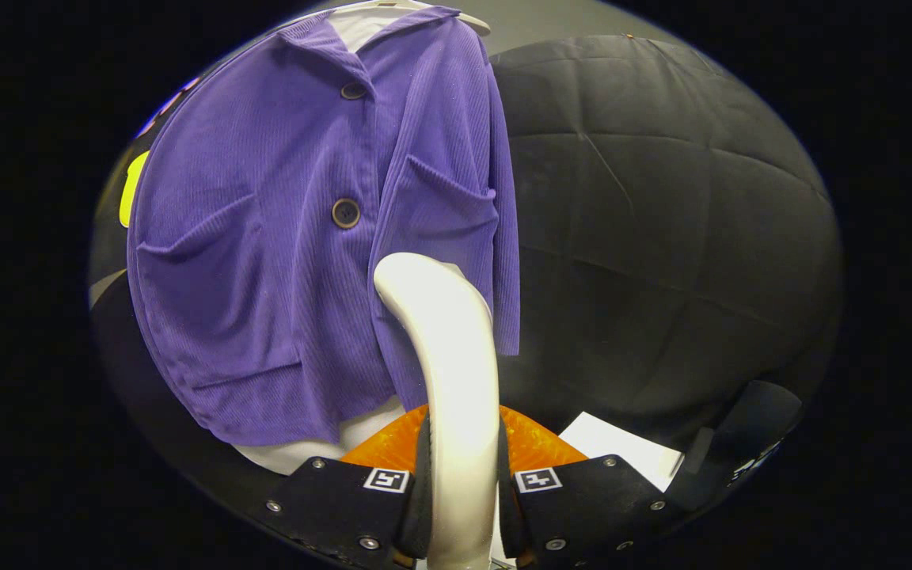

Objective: Iron the clothes twice with a garment steamer, once on the left side and once on the right side.

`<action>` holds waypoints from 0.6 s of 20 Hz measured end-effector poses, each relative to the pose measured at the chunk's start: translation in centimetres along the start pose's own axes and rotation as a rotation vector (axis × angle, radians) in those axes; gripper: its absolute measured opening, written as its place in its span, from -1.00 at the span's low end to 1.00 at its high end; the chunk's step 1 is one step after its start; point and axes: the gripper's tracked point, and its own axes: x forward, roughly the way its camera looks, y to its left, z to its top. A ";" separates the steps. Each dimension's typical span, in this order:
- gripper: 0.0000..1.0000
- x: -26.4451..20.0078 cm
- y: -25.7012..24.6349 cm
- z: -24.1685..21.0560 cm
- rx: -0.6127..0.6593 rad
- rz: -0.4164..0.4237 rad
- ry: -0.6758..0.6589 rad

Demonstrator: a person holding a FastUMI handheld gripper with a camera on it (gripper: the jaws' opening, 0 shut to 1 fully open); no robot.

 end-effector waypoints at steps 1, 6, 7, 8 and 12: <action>-0.32 -0.1 0.0 -0.9 -0.001 0.002 0.010; -0.31 -2.2 0.0 -2.5 -0.010 0.020 0.018; -0.31 -2.8 -0.1 -2.7 -0.012 0.024 0.009; -0.32 -3.4 -0.1 -2.4 -0.012 0.027 -0.005; -0.32 -8.5 -1.0 -1.7 -0.013 0.042 -0.081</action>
